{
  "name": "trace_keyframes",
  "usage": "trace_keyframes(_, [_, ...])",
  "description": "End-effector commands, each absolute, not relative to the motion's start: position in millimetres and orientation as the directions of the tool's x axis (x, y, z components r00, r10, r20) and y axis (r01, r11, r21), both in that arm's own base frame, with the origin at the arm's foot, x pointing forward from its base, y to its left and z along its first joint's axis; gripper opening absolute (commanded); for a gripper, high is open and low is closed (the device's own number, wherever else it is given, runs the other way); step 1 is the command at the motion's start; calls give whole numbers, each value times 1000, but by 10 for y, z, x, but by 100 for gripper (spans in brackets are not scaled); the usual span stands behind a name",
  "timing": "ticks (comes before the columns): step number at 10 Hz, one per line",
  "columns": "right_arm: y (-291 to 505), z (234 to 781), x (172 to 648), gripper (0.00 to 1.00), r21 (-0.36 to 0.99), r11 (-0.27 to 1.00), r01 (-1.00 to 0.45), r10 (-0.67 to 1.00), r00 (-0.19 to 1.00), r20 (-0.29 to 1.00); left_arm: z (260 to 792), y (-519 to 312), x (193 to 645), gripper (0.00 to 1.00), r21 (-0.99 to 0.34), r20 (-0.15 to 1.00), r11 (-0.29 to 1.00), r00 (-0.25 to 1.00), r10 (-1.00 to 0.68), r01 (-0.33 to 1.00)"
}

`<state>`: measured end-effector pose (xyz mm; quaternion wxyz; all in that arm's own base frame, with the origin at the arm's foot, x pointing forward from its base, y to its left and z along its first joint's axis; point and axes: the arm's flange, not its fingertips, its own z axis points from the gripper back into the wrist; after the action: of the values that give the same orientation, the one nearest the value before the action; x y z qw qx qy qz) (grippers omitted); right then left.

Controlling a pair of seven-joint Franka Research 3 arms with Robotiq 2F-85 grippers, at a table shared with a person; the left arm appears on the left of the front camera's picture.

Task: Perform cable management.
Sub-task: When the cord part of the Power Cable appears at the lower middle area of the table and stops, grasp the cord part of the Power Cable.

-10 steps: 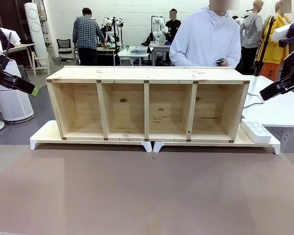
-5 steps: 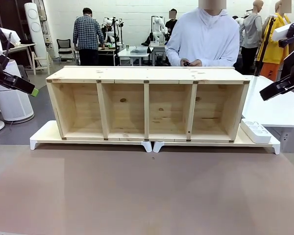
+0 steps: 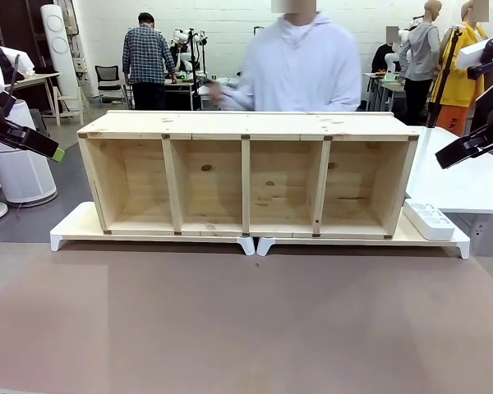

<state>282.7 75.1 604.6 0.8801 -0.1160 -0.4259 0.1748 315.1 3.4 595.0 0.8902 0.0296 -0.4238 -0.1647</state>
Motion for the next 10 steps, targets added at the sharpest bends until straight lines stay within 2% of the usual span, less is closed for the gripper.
trace_keyframes(1, [749, 6055, 2829, 100, -360, 909, -211, 414, 571, 709, 5945, 43, 3174, 100, 191, 750, 945, 582, -315, 265])
trace_keyframes(10, [749, 6055, 2829, 100, -360, 909, -211, 414, 571, 709, 5945, 43, 3174, 100, 191, 750, 945, 582, -315, 265])
